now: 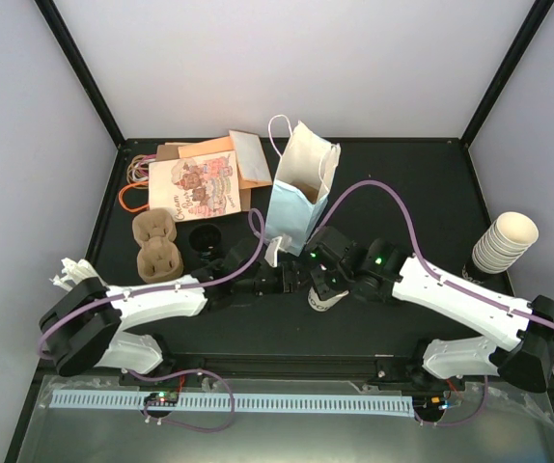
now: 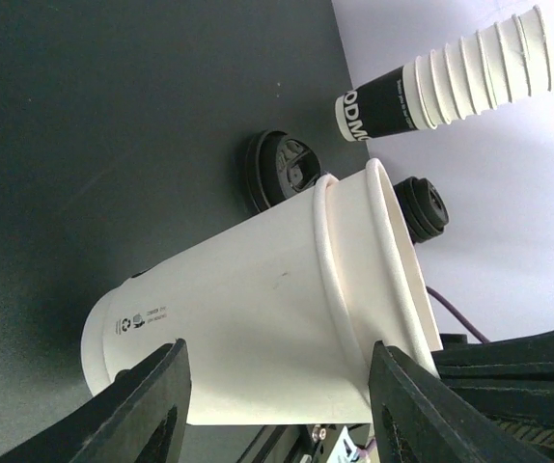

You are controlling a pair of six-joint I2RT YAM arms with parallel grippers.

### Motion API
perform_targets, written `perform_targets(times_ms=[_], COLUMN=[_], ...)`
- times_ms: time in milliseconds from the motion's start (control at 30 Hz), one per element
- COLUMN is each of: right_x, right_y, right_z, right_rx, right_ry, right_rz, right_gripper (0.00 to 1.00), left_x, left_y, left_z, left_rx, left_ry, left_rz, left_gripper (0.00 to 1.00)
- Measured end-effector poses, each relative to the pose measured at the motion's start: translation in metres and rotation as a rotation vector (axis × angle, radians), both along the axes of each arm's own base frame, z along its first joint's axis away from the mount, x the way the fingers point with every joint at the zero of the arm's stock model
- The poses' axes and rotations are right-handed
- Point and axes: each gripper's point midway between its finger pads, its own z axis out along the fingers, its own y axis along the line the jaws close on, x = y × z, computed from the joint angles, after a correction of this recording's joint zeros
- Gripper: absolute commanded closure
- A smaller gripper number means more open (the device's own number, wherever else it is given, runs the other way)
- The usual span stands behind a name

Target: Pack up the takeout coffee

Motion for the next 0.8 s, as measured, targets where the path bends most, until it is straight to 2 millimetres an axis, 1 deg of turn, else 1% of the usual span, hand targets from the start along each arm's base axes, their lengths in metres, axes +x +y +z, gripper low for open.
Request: perform_targets(times_ms=[133,467,800], right_x=[0.0,0.0,-0.001], right_y=[0.0,-0.003,-0.005], right_z=[0.0,-0.004,-0.018], right_rx=[-0.006,-0.034,-0.072], right_ry=[-0.007,-0.013,-0.004], right_rz=[0.003,0.0,0.001], right_gripper=[0.99,0.99,0.99], left_x=[0.0,0.001,0.002], left_y=[-0.002,-0.005,-0.006], left_z=[0.001,-0.005,-0.019], left_rx=[-0.011,-0.008,0.019], left_ry=[-0.001,0.002,-0.001], left_rz=[-0.009,-0.02,-0.028], left_gripper=[0.48,0.49,0.51])
